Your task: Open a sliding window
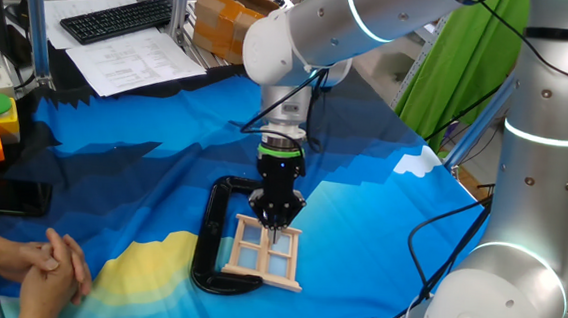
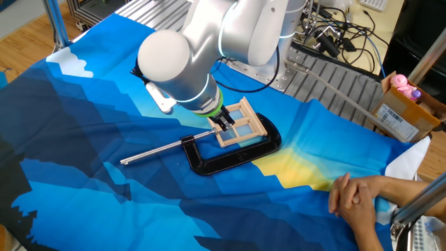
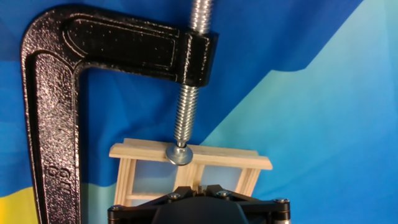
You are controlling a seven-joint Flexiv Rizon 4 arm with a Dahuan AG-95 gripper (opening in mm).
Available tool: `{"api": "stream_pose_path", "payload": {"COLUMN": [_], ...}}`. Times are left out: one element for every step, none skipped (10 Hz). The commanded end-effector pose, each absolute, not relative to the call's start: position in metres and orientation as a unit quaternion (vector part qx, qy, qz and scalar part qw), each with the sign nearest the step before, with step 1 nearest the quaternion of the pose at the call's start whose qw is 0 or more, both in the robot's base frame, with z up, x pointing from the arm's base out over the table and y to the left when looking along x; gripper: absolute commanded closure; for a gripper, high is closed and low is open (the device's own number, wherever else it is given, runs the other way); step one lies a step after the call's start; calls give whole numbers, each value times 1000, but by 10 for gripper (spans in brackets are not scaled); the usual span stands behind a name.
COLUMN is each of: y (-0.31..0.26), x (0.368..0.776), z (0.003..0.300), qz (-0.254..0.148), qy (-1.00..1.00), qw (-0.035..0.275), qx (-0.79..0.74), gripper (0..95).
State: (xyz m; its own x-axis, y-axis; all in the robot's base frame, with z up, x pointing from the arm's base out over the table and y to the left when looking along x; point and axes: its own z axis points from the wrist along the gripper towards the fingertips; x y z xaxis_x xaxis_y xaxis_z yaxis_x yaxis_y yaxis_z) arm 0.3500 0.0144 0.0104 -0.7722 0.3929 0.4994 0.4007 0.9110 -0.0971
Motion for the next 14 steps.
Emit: {"api": "stream_pose_path", "payload": {"y": [14,15,16,17,19,21,20,19,18,17,17,18,17,12], "x": [350,350,350,350,349,349,349,349,350,350,350,350,350,350], "z": [12,12,14,14,16,17,17,17,17,16,15,12,12,13], "qz": [-8,-8,-8,-7,-5,-5,-5,-5,-4,-4,-3,-2,-1,-5], "qy": [-940,-939,-938,-938,-936,-936,-936,-936,-937,-936,-936,-937,-937,-937], "qw": [271,271,273,275,277,278,278,278,277,277,276,274,274,276], "qx": [-209,-211,-213,-213,-215,-216,-216,-215,-215,-216,-217,-216,-215,-213], "gripper": [950,950,950,950,950,950,950,950,950,950,950,950,950,950]}}
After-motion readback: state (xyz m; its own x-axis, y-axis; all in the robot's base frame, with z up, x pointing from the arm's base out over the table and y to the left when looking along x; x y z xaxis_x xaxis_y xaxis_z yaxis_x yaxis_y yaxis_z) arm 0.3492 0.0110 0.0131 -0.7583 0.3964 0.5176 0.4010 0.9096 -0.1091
